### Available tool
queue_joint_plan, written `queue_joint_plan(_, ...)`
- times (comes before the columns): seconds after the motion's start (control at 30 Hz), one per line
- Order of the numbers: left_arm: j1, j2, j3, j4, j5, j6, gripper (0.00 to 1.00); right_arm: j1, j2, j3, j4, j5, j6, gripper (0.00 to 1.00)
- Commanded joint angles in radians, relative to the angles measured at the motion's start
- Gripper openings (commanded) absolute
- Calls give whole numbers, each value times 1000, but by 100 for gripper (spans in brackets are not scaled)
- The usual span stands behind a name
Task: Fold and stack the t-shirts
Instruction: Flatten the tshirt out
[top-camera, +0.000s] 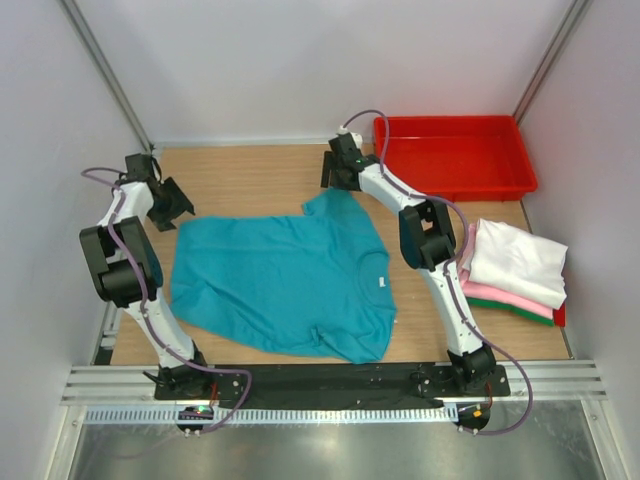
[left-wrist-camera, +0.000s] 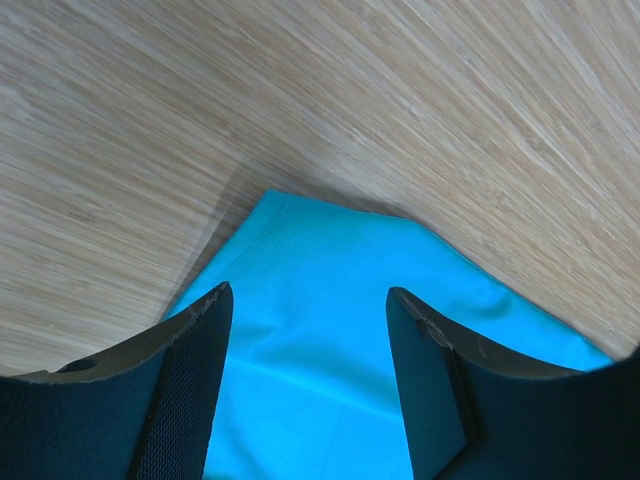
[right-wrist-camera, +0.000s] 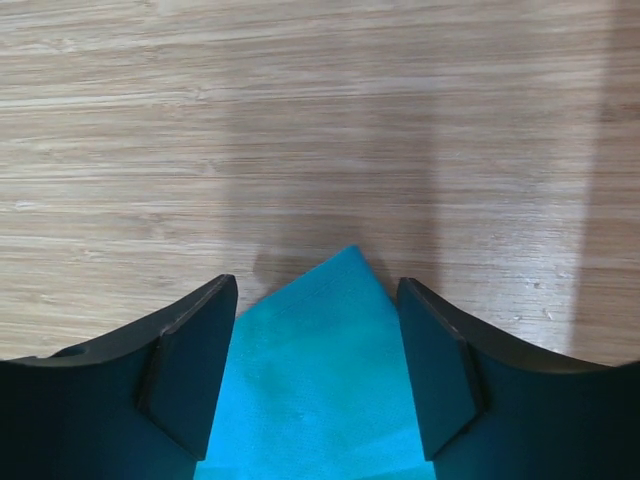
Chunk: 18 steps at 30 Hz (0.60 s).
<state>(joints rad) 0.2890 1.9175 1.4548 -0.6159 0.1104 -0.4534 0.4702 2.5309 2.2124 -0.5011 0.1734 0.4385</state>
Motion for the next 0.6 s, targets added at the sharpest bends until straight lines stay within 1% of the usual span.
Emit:
queue_joint_plan(0.0, 15, -55, -13, 33, 25, -2, 64, -5, 20, 38, 4, 2, 31, 70)
queue_joint_plan(0.07, 15, -48, -13, 33, 17, 4, 63, -7, 23, 36, -5, 3, 34, 63)
queue_joint_plan(0.1, 15, -45, -14, 33, 11, 5, 63, -5, 26, 36, -11, 3, 35, 58)
queue_joint_plan(0.17, 16, -35, -14, 33, 8, 5, 63, -7, 29, 35, -31, 14, 32, 53)
queue_joint_plan(0.2, 15, -32, -13, 33, 8, 7, 62, -5, 29, 33, -37, 15, 25, 48)
queue_joint_plan(0.27, 15, -23, -7, 33, 11, 5, 58, -5, 29, 30, -45, 21, 17, 42)
queue_joint_plan(0.3, 15, -23, -4, 33, 9, 7, 56, -5, 29, 30, -50, 23, 11, 36)
queue_joint_plan(0.37, 15, -17, 12, 30, 14, 13, 54, -5, 29, 30, -50, 20, 6, 26)
queue_joint_plan(0.4, 15, -18, 19, 28, 11, 15, 54, -7, 26, 32, -53, 21, 6, 17)
queue_joint_plan(0.47, 15, -17, 24, 28, 11, 21, 54, -7, 22, 32, -48, 32, 5, 11)
queue_joint_plan(0.5, 15, -14, 26, 28, 11, 22, 54, -7, 16, 29, -45, 35, 5, 6)
queue_joint_plan(0.57, 15, -2, 26, 25, 8, 22, 54, -7, 9, 30, -31, 35, 3, 2)
